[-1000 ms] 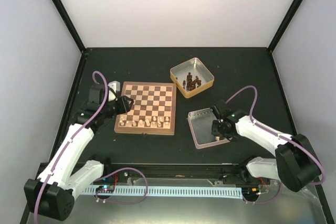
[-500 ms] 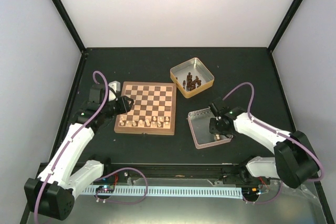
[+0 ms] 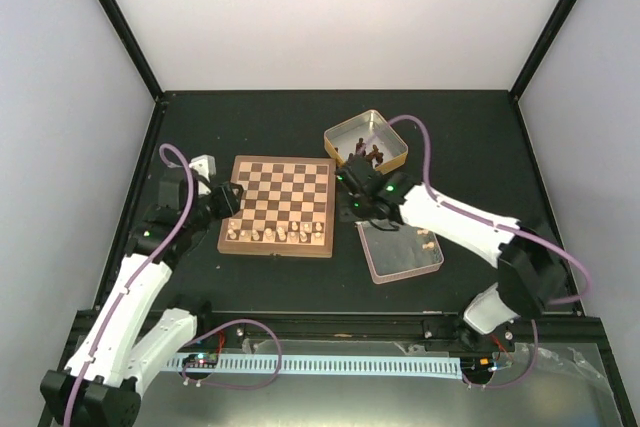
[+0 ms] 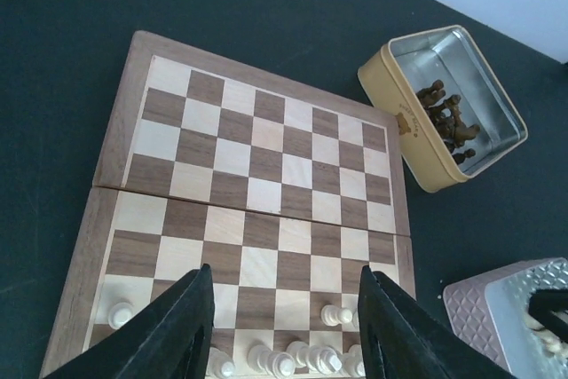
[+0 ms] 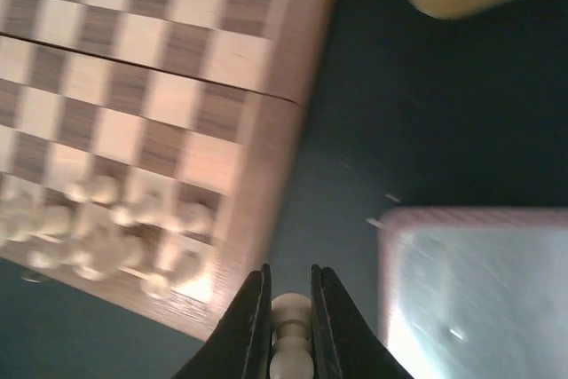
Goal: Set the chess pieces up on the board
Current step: Place the chess piece on the chessboard.
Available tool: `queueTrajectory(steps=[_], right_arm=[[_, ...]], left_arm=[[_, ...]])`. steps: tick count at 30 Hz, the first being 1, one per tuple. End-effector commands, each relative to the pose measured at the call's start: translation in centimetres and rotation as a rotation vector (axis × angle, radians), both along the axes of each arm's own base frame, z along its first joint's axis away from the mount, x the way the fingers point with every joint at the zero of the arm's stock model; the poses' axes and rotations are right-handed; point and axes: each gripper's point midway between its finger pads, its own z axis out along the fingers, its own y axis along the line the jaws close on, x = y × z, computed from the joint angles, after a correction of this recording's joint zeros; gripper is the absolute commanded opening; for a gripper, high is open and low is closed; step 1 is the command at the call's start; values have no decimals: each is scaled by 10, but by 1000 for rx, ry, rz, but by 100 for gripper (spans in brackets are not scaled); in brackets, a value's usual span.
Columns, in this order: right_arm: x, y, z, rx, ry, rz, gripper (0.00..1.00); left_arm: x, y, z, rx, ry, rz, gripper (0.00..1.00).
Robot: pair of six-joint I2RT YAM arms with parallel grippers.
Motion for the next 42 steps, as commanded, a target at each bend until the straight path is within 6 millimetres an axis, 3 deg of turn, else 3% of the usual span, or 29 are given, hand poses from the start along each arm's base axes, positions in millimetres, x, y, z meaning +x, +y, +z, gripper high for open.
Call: queueTrajectory(steps=[1, 7, 11, 15, 24, 29, 33, 42], right_arm=[[16, 58, 27, 86, -72, 69, 1], [32, 101, 45, 281, -64, 11, 1], [37, 111, 54, 382, -39, -59, 1], [36, 118, 65, 482, 15, -122, 1], [34, 124, 93, 614, 64, -183, 1], [34, 124, 103, 643, 60, -191, 1], [36, 122, 103, 626, 37, -184, 1], [41, 117, 64, 435, -22, -72, 3]], left_arm=[[-5, 1, 5, -27, -39, 8, 47], [-16, -44, -2, -194, -68, -226, 48], [-19, -68, -2, -294, -123, -330, 49], [-23, -91, 6, -299, -253, -407, 57], [-23, -122, -6, -289, -385, -450, 68], [-15, -132, -12, -278, -409, -450, 68], [5, -118, -26, -195, -355, -323, 64], [19, -91, -48, -22, -140, -160, 57]])
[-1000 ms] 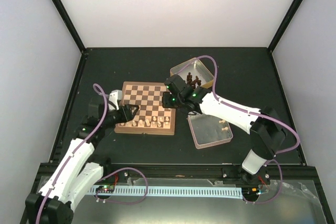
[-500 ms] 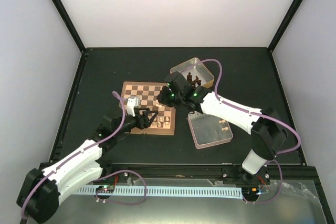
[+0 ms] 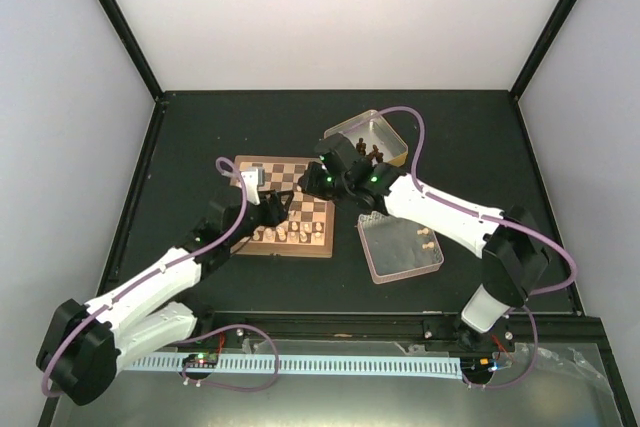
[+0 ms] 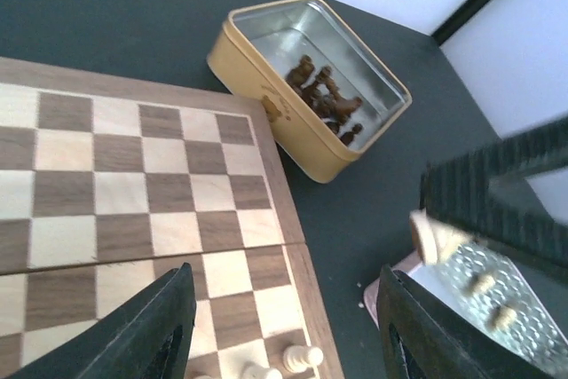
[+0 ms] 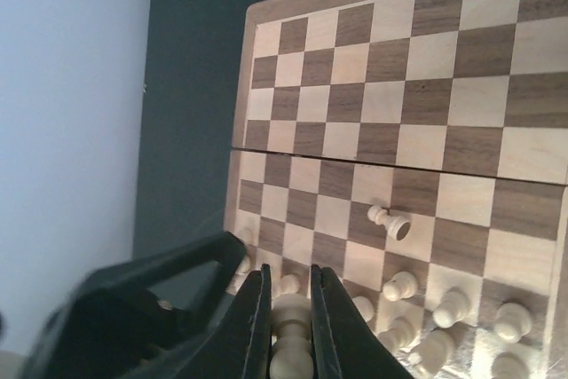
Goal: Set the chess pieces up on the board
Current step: Place the chess piece on the chessboard.
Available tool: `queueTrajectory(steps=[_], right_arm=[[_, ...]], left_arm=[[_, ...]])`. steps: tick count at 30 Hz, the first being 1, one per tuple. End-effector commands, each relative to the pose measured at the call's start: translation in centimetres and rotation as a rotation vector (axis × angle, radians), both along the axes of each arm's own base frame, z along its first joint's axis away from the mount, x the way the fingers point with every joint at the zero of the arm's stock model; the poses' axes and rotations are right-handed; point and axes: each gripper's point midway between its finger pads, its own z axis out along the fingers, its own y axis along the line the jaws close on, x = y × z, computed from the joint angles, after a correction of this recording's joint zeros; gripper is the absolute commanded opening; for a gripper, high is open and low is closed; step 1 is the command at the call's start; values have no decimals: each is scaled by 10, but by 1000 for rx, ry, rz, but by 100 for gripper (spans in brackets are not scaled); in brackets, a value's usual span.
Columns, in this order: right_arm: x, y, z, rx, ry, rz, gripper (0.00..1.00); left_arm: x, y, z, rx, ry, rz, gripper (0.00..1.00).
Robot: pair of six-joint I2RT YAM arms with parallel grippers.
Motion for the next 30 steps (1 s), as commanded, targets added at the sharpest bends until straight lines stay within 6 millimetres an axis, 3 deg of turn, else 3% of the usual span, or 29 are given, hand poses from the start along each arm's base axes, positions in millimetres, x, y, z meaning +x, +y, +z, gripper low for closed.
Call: queueTrajectory(steps=[1, 6, 12, 19, 26, 30], right_arm=[[9, -1, -16, -126, -78, 72, 4], [15, -4, -42, -324, -150, 153, 5], [7, 13, -68, -461, -197, 289, 7], [-17, 55, -87, -526, -247, 457, 8], [-17, 84, -96, -548, -284, 514, 8], [-17, 106, -100, -534, -313, 556, 9]], left_arm=[[7, 19, -7, 108, 102, 117, 56], [8, 32, -6, 128, 156, 179, 53], [8, 57, 0, 126, 196, 247, 52], [4, 91, 22, 98, 196, 332, 52], [-5, 115, 49, 87, 158, 405, 54], [-12, 141, 65, 104, 129, 522, 55]])
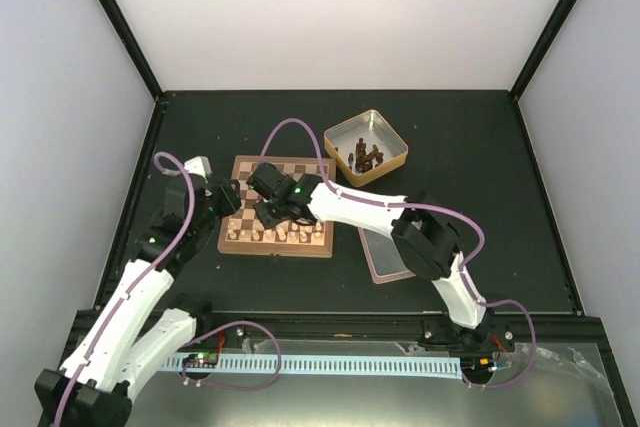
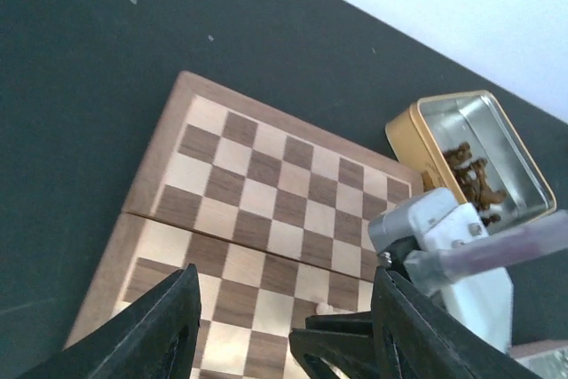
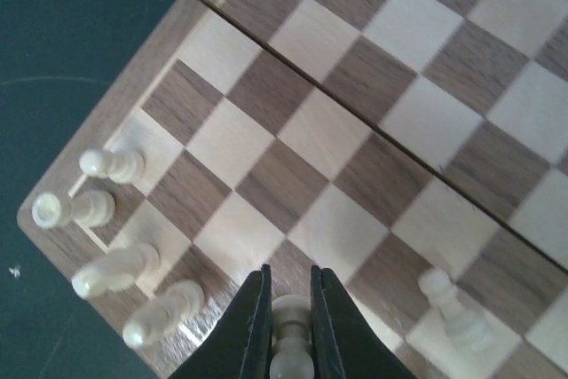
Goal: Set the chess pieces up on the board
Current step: Place the chess piece on the chessboard.
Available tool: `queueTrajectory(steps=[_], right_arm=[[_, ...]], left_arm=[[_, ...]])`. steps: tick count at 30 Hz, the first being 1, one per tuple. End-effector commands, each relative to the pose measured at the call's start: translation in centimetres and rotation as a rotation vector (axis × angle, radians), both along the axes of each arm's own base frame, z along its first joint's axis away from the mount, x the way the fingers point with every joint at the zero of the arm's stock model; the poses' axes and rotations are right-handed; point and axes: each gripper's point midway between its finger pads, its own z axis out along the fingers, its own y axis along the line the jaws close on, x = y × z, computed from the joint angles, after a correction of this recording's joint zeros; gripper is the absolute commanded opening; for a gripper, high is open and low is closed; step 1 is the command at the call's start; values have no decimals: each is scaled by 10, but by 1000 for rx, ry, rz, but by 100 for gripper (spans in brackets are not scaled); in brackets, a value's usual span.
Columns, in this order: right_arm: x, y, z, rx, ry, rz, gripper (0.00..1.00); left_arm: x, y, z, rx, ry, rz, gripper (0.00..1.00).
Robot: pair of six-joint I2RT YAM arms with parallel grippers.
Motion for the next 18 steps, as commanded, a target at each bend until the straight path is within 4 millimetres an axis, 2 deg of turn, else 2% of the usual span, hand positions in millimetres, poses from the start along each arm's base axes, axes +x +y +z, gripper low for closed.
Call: queueTrajectory(steps=[1, 5, 11, 14, 18], right_arm=[[5, 22, 4, 0, -49, 58, 9], [5, 40, -2, 3, -64, 96, 10], [1, 60, -15, -6, -74, 155, 11], [-1, 65, -20, -7, -70, 171, 12], [-1, 70, -26, -15, -70, 180, 13]], left_arm=[[-12, 33, 29, 40, -39, 144, 54], [-27, 60, 53, 81, -107, 256, 56], [-49, 80, 94, 107, -215, 320, 57], [-54, 82, 104, 108, -235, 321, 58], [-57, 81, 103, 100, -235, 315, 58]])
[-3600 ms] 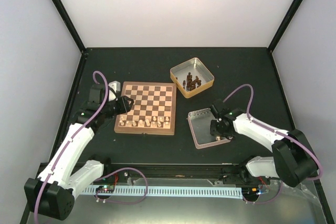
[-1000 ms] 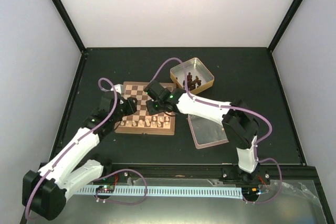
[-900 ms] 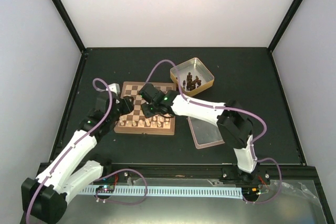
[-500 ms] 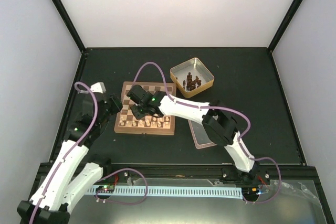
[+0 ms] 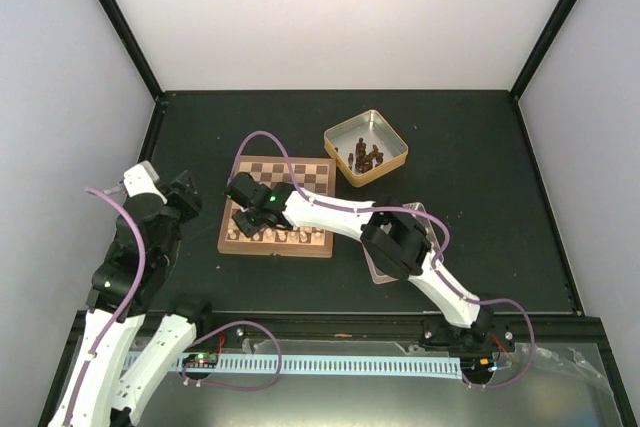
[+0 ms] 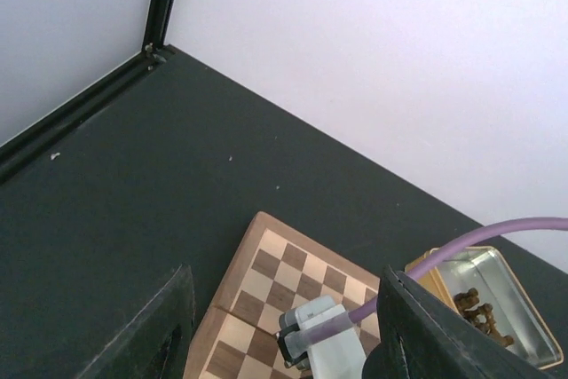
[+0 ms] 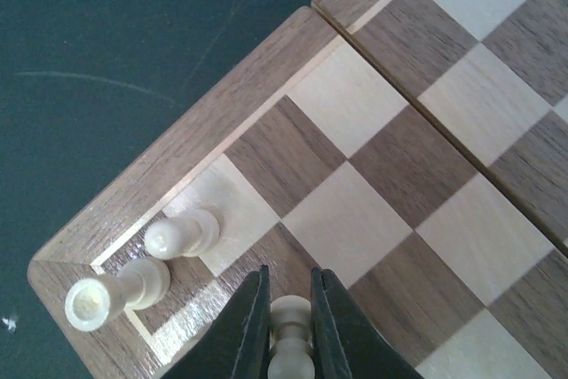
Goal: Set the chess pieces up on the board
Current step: Place the chess piece on the chessboard.
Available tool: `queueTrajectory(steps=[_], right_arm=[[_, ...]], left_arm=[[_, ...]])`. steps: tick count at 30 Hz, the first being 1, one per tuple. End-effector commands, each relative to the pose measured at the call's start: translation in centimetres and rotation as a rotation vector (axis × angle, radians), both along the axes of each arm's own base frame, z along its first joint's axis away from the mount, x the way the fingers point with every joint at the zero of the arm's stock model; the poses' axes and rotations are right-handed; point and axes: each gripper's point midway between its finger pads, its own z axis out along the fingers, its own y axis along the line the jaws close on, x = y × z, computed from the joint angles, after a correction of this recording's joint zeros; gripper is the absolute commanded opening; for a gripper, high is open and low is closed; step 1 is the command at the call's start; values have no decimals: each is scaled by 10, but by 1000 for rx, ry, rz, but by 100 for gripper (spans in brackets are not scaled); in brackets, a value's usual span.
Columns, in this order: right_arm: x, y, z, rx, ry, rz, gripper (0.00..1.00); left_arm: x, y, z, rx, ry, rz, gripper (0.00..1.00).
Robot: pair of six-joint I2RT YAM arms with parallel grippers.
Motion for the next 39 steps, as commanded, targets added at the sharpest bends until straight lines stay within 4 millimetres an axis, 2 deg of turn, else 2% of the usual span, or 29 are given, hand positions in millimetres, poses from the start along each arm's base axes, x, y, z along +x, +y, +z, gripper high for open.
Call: queueTrajectory(steps=[1, 15, 24, 28, 32, 36, 39], right_arm=[[1, 10, 3, 2, -16, 28, 13], [-8, 17, -9, -2, 39, 67, 18], [-5, 20, -10, 12, 41, 48, 14], [-4, 20, -10, 10, 35, 44, 17], [-1, 21, 0, 24, 25, 36, 20], [6, 19, 27, 62, 9, 3, 24], [15, 8, 49, 90, 8, -29, 29]], left_arm=[[-7, 7, -1, 25, 20, 23, 58], [-6, 5, -9, 33, 43, 13, 58], [-4, 4, -10, 34, 47, 7, 58], [-4, 4, -10, 35, 48, 5, 58], [-3, 2, -11, 36, 53, -2, 58], [-1, -2, -9, 35, 49, -26, 58], [1, -7, -8, 33, 50, -53, 59]])
